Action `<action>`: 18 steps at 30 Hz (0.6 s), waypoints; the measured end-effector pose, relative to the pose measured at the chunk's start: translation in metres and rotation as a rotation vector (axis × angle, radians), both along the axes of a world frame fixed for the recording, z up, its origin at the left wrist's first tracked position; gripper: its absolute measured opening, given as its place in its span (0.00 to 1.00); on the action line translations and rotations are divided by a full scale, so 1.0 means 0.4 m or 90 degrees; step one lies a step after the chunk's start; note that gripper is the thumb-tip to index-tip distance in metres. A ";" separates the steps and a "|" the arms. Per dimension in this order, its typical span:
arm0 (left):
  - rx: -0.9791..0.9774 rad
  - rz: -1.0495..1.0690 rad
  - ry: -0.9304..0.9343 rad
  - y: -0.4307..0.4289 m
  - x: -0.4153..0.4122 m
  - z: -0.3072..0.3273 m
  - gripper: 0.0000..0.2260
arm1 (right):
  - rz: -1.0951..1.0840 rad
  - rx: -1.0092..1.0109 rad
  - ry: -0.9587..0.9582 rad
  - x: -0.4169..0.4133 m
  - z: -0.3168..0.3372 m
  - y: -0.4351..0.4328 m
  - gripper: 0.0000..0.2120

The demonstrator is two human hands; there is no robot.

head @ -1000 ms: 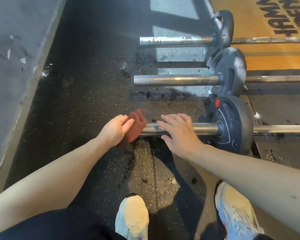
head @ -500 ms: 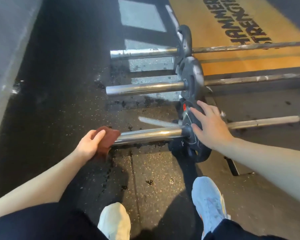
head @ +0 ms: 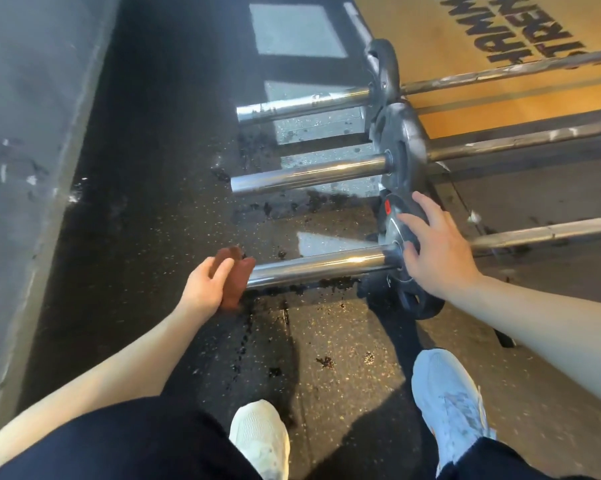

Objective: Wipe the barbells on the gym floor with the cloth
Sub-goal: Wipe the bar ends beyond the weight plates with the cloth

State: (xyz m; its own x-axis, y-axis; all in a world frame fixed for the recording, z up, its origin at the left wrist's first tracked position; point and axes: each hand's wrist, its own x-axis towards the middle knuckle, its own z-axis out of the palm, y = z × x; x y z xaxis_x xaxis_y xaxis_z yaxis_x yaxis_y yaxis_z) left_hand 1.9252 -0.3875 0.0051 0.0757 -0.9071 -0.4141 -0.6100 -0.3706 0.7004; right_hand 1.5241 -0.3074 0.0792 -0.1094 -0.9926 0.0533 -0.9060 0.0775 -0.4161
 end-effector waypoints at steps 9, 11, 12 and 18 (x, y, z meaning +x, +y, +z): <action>-0.181 -0.616 -0.375 -0.077 -0.022 0.028 0.40 | -0.008 -0.004 0.009 0.005 -0.004 -0.006 0.21; -0.202 -0.668 -0.422 -0.076 -0.091 0.027 0.38 | -0.013 -0.002 0.008 0.008 -0.001 -0.009 0.20; -0.215 -0.678 -0.435 -0.071 -0.122 0.024 0.37 | -0.014 0.000 0.011 0.009 0.000 -0.008 0.20; -0.316 -0.666 -0.441 -0.050 -0.179 -0.009 0.34 | -0.016 0.010 0.016 0.010 0.008 -0.014 0.20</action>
